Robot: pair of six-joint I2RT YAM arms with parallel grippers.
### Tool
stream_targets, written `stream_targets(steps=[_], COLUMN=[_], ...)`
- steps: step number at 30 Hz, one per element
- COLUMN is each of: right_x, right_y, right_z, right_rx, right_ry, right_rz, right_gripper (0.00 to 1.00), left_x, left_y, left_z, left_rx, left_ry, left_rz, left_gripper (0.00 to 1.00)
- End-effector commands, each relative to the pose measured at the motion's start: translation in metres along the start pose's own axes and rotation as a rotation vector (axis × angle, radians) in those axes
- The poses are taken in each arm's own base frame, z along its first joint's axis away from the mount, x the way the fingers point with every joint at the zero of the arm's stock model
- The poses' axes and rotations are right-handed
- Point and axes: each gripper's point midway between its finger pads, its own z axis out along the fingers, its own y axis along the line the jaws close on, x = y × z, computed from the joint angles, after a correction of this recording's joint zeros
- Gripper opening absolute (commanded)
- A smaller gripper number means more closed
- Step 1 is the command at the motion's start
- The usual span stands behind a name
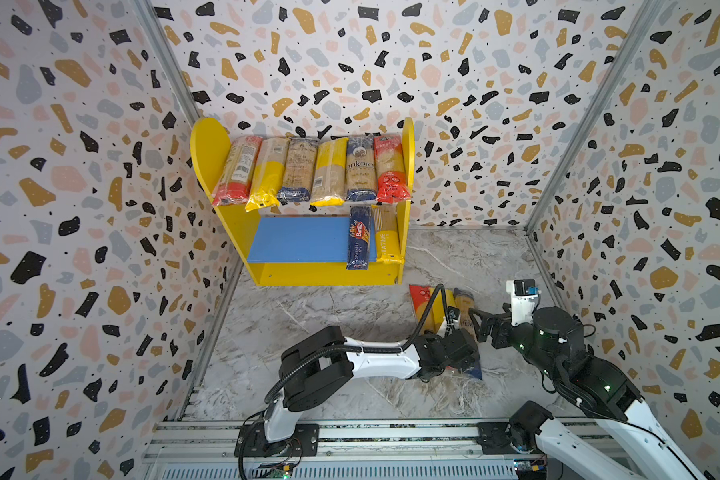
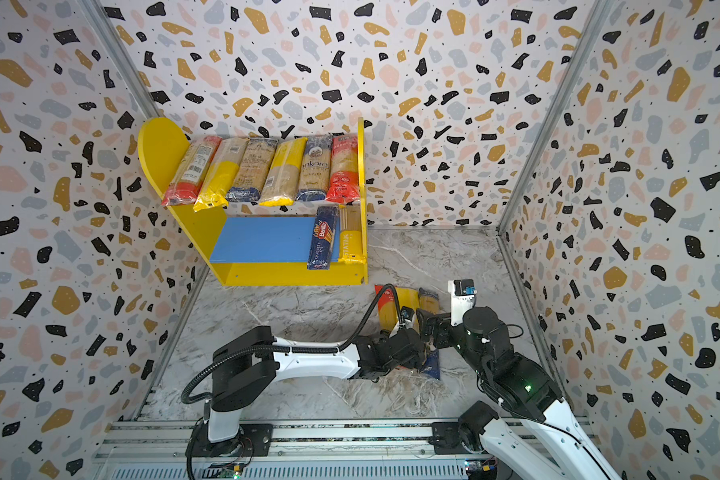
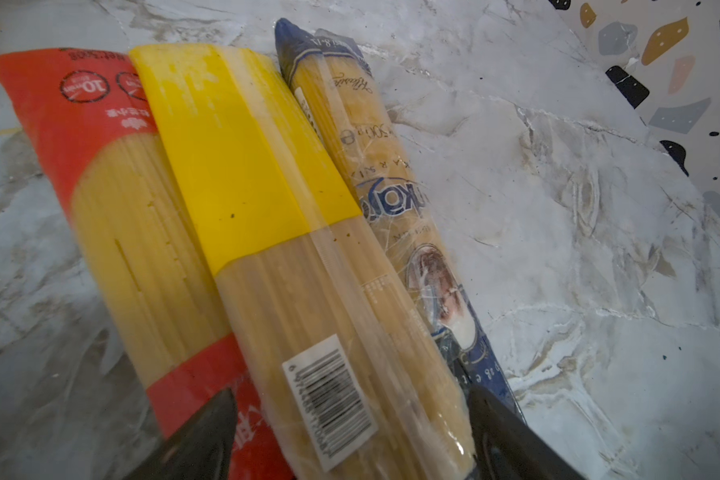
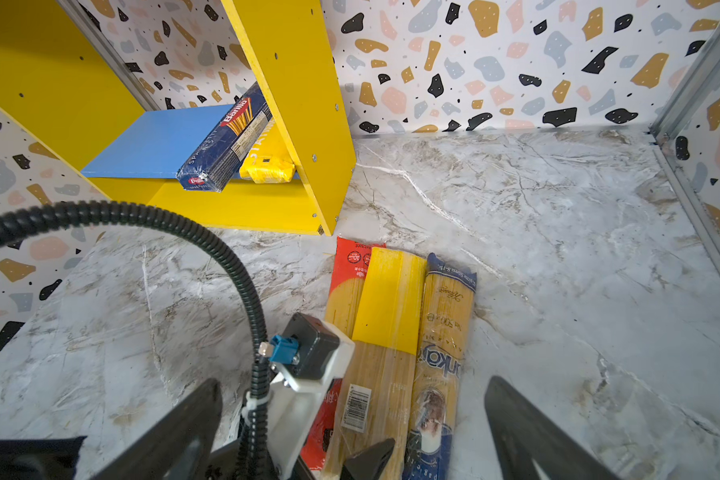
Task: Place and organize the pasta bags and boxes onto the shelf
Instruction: 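Move the left gripper down over the yellow-banded spaghetti bag on the table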
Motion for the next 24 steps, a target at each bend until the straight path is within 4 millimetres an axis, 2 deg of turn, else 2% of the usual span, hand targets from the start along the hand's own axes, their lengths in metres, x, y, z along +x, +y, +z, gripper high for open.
stream_targets(steps=[1,7,12,15,19,24], right_x=[-0.001,-0.001,-0.003,-0.003,-0.002,-0.002], right_y=[0.0,0.001,0.001,0.001,0.001,0.002], right_z=[-0.003,-0.003,-0.007,-0.008,-0.007,-0.004], right_rx=[-0.005,-0.014,-0.019,-0.021,-0.022,-0.022], right_ry=[-0.008,-0.017,-0.025,-0.029,-0.026,-0.022], right_rz=[0.01,0.009,0.01,0.011,0.009,0.005], right_gripper=[0.99,0.99,0.99,0.99,0.99,0.99], left_x=[0.008,0.019,0.028,0.039,0.05,0.059], left_y=[0.001,0.004,0.018,0.025,0.049,0.094], left_z=[0.002,0.013,0.023,0.027,0.02,-0.001], left_rx=[-0.08,-0.191,-0.283,-0.299,-0.342,-0.382], left_ry=[0.019,0.028,0.049,0.073,0.094,0.1], left_rz=[0.067,0.161,0.218,0.237,0.237,0.187], left_gripper=[0.86,0.87,0.85,0.76,0.62,0.58])
